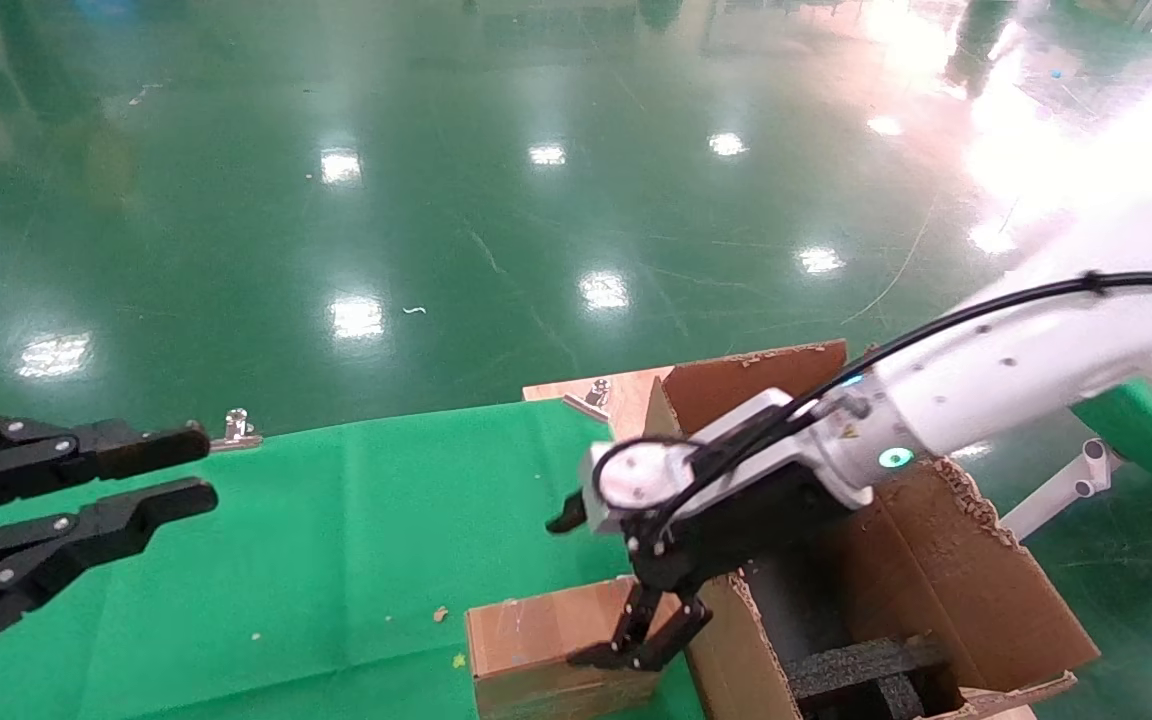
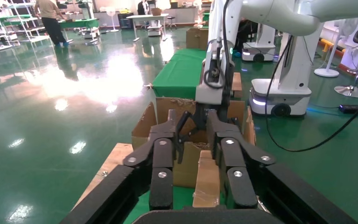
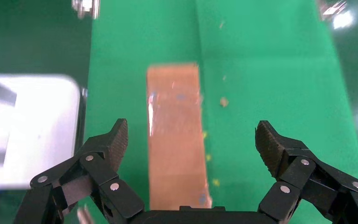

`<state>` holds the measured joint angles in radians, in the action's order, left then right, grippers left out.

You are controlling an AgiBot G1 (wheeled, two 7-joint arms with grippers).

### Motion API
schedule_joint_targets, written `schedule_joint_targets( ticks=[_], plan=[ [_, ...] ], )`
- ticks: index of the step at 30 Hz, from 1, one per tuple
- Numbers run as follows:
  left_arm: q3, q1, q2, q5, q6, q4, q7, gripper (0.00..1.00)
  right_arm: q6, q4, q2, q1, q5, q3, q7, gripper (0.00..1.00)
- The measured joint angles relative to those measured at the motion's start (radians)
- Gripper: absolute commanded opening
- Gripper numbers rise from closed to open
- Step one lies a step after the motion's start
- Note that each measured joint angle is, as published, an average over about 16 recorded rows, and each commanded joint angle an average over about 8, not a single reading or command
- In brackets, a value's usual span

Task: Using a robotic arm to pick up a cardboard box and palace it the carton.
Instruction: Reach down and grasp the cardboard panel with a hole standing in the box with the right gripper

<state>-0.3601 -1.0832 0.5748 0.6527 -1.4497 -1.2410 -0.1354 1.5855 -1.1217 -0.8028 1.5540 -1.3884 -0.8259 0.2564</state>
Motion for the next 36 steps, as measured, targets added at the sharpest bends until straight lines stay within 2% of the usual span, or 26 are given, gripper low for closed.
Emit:
schedule_joint_targets(
  ticks=[9,10,17,18,19,25,26,27,36],
  plan=[
    [0.0,0.0,0.0,0.0,0.0,0.0,0.0,0.0,-0.002,0.047,-0.078,0.103,-0.064,-0.183,-0.037,1.0],
    [0.0,0.0,0.0,0.0,0.0,0.0,0.0,0.02,-0.003,0.05,-0.085,0.111,-0.068,-0.199,-0.041,1.0],
    [0.0,0.0,0.0,0.0,0.0,0.0,0.0,0.9,-0.01,0.067,-0.122,0.154,-0.078,-0.288,-0.064,1.0],
    [0.0,0.0,0.0,0.0,0.0,0.0,0.0,1.0,-0.011,0.069,-0.126,0.158,-0.078,-0.298,-0.066,0.98],
    [0.0,0.0,0.0,0.0,0.0,0.0,0.0,1.0,-0.012,0.071,-0.129,0.162,-0.077,-0.306,-0.068,0.91],
    [0.0,0.0,0.0,0.0,0.0,0.0,0.0,1.0,-0.017,0.077,-0.14,0.176,-0.07,-0.34,-0.075,0.16],
    [0.0,0.0,0.0,0.0,0.0,0.0,0.0,1.0,-0.017,0.078,-0.141,0.178,-0.069,-0.342,-0.076,0.06],
    [0.0,0.0,0.0,0.0,0.0,0.0,0.0,1.0,-0.018,0.078,-0.142,0.179,-0.068,-0.345,-0.077,0.0],
    [0.0,0.0,0.0,0.0,0.0,0.0,0.0,1.0,-0.019,0.08,-0.143,0.181,-0.064,-0.348,-0.079,0.0]
  ],
)
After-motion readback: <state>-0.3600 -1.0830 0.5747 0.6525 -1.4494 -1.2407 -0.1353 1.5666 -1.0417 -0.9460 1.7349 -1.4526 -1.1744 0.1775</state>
